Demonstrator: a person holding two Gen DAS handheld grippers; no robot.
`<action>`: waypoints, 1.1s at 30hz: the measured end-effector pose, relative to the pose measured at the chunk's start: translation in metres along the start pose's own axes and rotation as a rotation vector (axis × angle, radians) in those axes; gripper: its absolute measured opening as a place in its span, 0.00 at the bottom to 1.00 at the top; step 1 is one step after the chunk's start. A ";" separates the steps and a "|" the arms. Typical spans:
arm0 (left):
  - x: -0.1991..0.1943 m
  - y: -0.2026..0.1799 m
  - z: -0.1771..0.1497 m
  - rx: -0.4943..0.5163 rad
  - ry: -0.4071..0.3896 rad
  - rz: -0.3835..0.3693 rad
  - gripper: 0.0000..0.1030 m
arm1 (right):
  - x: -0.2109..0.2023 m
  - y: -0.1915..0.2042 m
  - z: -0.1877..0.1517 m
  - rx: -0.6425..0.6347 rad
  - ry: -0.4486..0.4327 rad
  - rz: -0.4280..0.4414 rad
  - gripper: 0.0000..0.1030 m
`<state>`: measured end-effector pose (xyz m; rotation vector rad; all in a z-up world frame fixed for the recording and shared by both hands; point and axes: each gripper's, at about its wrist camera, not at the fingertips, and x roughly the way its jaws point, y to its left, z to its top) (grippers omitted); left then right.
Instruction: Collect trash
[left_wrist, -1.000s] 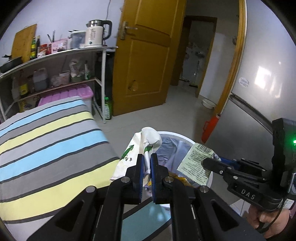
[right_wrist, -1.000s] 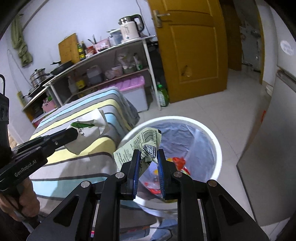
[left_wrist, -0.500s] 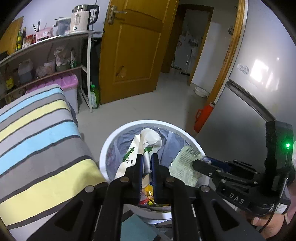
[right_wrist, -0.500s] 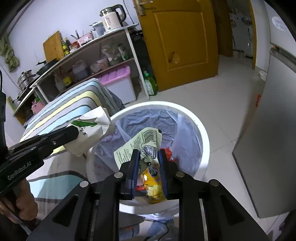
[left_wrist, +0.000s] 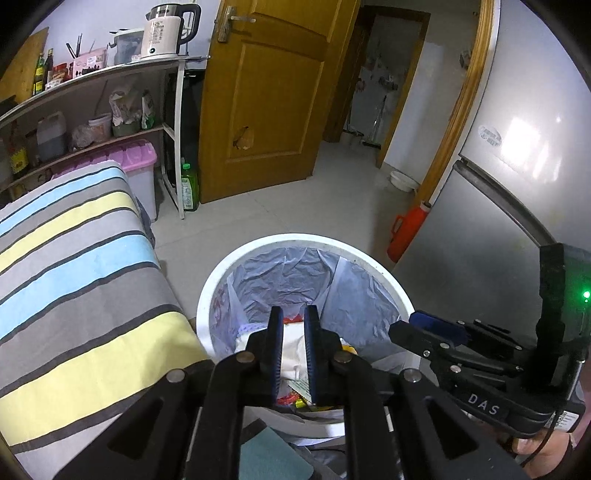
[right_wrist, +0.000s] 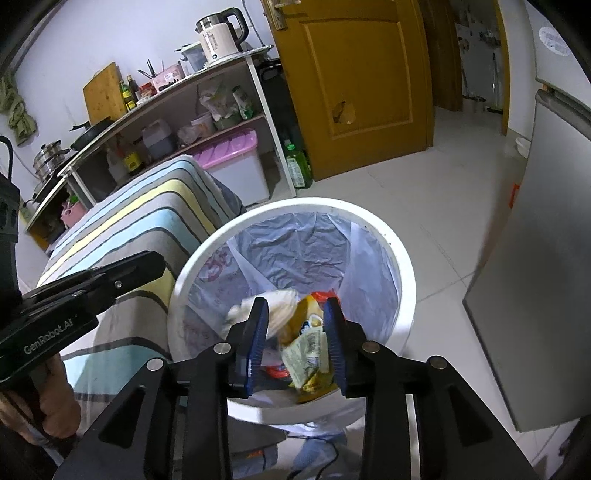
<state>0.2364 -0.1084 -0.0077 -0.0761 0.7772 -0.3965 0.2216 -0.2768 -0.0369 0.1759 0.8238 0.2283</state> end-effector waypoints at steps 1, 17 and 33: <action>-0.003 0.000 -0.001 -0.001 -0.003 -0.001 0.12 | -0.003 0.002 0.000 -0.002 -0.004 0.000 0.33; -0.076 0.003 -0.026 0.011 -0.115 0.026 0.27 | -0.068 0.057 -0.018 -0.114 -0.115 0.002 0.37; -0.135 0.000 -0.072 0.028 -0.184 0.076 0.40 | -0.117 0.085 -0.067 -0.168 -0.199 -0.005 0.41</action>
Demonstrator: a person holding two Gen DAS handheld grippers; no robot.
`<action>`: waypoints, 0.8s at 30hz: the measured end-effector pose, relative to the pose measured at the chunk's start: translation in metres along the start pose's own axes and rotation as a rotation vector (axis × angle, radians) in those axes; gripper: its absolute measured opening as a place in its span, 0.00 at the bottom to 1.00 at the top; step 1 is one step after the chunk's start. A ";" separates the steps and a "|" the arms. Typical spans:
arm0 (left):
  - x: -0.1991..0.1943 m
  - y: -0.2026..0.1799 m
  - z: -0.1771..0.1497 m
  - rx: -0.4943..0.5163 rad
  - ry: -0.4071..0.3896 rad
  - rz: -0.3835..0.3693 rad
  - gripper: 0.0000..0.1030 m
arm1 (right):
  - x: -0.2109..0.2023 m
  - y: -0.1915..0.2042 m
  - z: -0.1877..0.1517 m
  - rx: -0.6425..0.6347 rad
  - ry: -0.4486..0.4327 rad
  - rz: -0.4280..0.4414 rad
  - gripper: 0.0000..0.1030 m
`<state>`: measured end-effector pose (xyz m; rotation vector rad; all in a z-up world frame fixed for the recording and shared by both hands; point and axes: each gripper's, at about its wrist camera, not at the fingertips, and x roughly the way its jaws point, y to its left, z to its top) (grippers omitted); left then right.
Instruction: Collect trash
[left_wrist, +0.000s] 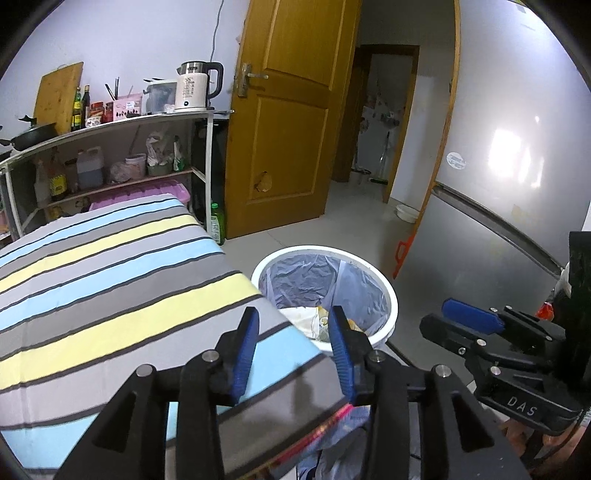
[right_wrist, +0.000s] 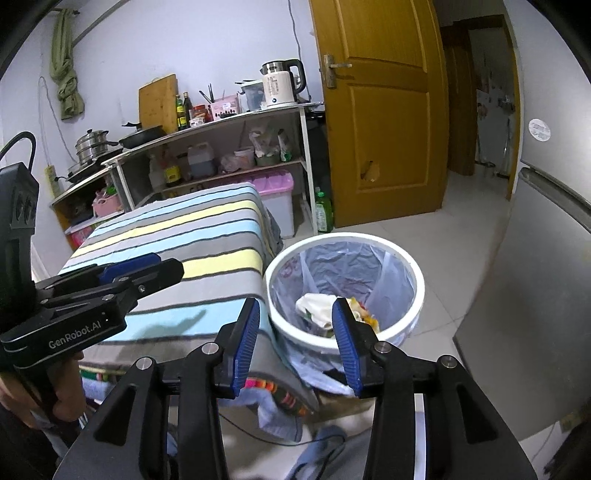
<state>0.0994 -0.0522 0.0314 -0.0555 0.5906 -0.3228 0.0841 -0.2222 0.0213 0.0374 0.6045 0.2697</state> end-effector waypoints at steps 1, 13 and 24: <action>-0.003 0.000 -0.002 -0.001 -0.002 0.002 0.40 | -0.002 0.001 -0.002 -0.003 -0.004 -0.003 0.41; -0.028 -0.001 -0.029 -0.017 -0.015 0.046 0.43 | -0.022 0.012 -0.024 -0.011 -0.031 -0.026 0.41; -0.033 0.001 -0.032 -0.022 -0.027 0.050 0.43 | -0.026 0.011 -0.026 -0.016 -0.033 -0.036 0.41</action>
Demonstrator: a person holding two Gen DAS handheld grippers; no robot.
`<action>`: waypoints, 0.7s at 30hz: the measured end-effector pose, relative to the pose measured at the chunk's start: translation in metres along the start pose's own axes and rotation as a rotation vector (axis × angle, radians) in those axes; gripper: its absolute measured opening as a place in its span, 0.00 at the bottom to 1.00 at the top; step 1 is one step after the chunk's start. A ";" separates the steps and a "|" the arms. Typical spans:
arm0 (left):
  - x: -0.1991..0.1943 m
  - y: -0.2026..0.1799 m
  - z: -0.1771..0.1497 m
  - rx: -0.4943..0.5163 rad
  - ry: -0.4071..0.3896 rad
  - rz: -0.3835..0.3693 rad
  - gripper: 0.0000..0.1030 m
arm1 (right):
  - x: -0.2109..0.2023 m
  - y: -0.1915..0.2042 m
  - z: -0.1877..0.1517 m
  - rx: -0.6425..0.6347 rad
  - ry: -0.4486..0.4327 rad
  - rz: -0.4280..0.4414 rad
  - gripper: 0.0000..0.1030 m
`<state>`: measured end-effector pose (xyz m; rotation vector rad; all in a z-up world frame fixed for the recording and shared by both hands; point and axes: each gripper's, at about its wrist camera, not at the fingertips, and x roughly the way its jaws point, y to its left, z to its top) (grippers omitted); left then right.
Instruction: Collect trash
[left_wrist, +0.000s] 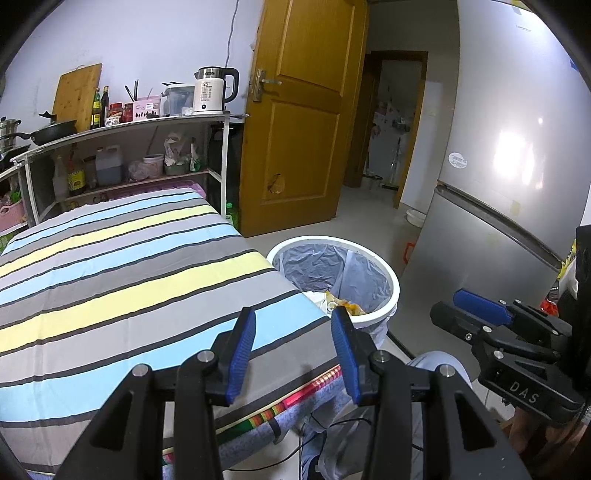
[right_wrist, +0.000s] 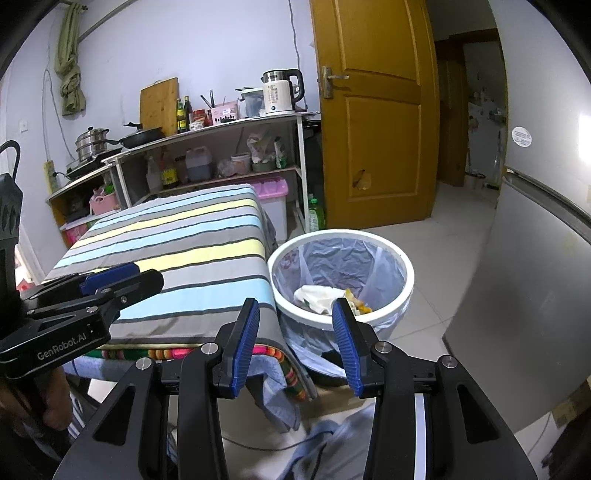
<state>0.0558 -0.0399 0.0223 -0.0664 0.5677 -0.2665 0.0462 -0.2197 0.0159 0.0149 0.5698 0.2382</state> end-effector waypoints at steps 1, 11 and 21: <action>0.000 0.000 0.000 0.000 0.001 0.002 0.43 | -0.001 0.000 0.000 0.000 0.001 -0.003 0.41; -0.002 -0.004 -0.002 0.014 -0.008 0.004 0.43 | -0.001 0.001 0.000 0.003 0.004 0.001 0.41; -0.002 -0.007 -0.002 0.017 -0.006 0.000 0.43 | 0.000 0.000 0.001 0.005 0.006 0.004 0.41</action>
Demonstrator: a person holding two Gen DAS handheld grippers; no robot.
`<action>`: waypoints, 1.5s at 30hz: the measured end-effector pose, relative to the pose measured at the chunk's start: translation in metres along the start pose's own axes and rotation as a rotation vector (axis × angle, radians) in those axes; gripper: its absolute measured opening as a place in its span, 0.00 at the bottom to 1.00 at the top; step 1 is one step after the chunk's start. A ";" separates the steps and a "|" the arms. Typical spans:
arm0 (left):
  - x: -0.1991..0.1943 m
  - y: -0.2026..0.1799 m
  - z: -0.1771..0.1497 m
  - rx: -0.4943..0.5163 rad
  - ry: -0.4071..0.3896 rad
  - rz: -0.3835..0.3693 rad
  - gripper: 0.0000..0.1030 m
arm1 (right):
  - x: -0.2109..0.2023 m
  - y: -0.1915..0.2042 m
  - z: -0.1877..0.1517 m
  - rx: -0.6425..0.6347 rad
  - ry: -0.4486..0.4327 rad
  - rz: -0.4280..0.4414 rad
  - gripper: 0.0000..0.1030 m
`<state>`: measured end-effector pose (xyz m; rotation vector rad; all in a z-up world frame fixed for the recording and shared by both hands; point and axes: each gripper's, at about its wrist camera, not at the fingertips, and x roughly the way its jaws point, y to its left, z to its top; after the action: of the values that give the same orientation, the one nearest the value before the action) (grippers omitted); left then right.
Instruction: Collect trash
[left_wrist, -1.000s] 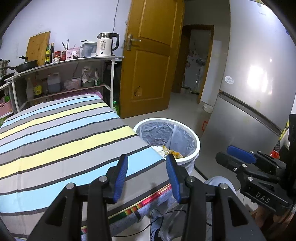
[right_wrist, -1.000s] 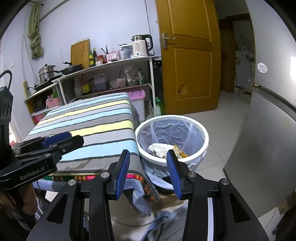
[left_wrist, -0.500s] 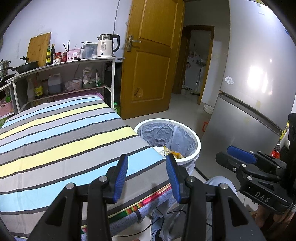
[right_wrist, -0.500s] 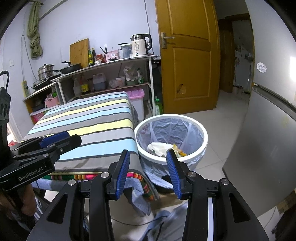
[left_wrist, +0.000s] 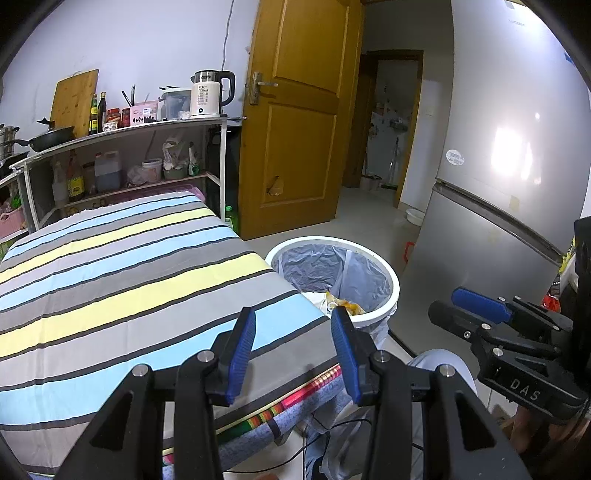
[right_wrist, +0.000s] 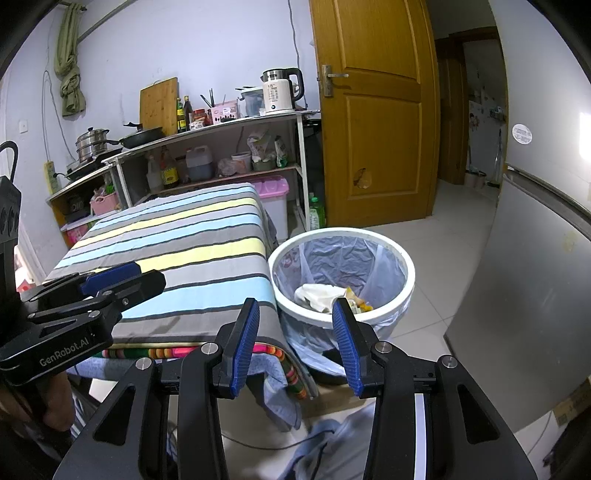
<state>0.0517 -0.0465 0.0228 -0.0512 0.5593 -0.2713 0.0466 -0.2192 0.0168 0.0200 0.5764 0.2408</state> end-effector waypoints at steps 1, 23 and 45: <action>0.000 0.000 0.000 0.000 0.000 -0.001 0.43 | 0.000 0.000 0.000 -0.001 0.000 -0.001 0.41; -0.001 0.000 0.000 0.009 -0.004 0.012 0.43 | 0.002 0.002 0.000 -0.001 0.007 -0.004 0.41; 0.001 0.003 -0.001 0.014 0.003 0.019 0.43 | 0.004 0.002 -0.002 -0.002 0.013 -0.003 0.41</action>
<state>0.0524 -0.0438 0.0213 -0.0322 0.5605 -0.2565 0.0488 -0.2164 0.0129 0.0153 0.5895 0.2385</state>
